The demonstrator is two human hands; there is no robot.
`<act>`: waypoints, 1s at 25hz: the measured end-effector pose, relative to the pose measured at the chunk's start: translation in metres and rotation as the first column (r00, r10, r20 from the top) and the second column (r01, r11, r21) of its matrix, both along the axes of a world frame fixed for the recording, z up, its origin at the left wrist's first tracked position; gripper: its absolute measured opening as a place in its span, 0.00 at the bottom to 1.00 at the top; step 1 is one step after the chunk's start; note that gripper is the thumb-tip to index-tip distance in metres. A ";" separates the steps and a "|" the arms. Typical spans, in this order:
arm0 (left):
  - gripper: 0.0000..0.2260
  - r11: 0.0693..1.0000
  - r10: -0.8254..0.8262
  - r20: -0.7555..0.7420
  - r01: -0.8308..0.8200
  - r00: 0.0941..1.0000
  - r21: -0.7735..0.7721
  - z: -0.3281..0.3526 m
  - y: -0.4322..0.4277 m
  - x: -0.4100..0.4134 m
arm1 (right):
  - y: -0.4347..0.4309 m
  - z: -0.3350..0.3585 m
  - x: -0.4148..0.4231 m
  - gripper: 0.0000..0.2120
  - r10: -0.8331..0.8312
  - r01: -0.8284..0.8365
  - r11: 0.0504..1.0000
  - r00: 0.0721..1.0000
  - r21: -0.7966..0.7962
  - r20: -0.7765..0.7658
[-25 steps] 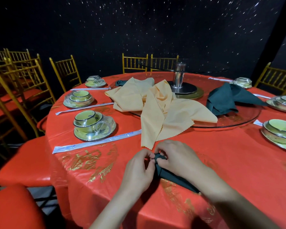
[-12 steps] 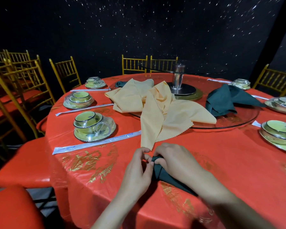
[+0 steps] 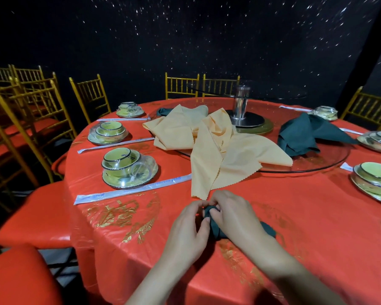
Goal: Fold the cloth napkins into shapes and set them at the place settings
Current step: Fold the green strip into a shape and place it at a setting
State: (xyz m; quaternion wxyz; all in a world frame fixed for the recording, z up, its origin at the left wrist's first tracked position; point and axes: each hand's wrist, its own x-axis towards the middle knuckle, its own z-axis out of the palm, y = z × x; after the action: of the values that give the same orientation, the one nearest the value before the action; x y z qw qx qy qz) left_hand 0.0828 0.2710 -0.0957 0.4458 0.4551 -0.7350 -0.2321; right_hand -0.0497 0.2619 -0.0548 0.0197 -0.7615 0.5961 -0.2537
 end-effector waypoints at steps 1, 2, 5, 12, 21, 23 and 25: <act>0.16 1.000 0.013 -0.008 -0.013 1.000 0.017 -0.001 -0.001 0.001 | -0.001 0.003 -0.003 0.06 0.018 -0.019 0.999 0.999 0.032 0.034; 0.16 0.999 0.025 -0.018 -0.024 1.000 0.030 -0.002 -0.002 0.000 | 0.000 0.008 -0.006 0.07 0.049 -0.052 0.995 0.998 0.082 0.036; 0.15 0.999 0.021 -0.038 -0.020 0.999 0.031 -0.003 0.001 0.000 | 0.000 0.022 -0.009 0.10 0.104 -0.092 0.983 0.992 0.158 -0.068; 0.22 0.998 -0.041 0.126 0.048 0.991 -0.051 0.003 0.007 0.002 | 0.004 0.010 0.001 0.07 -0.032 0.031 0.999 0.992 -0.007 -0.121; 0.20 0.996 -0.074 0.147 0.066 0.986 0.055 0.005 -0.001 0.017 | 0.052 -0.016 -0.028 0.21 -0.023 0.022 0.997 1.000 0.070 0.018; 0.19 0.993 0.043 0.034 -0.046 0.999 0.108 0.005 -0.001 0.023 | 0.058 -0.026 -0.031 0.22 -0.089 0.093 0.992 0.995 0.088 -0.048; 0.21 0.977 0.103 0.014 -0.104 0.995 0.186 0.003 0.000 0.029 | 0.053 -0.030 -0.031 0.22 -0.115 0.111 0.989 0.993 0.098 0.037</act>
State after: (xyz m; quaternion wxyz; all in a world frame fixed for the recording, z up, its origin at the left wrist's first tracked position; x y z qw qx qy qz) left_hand 0.1117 0.2709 -0.0922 0.4110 0.5329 -0.6865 -0.2753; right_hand -0.0802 0.3152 -0.0849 0.0545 -0.7191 0.6492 -0.2417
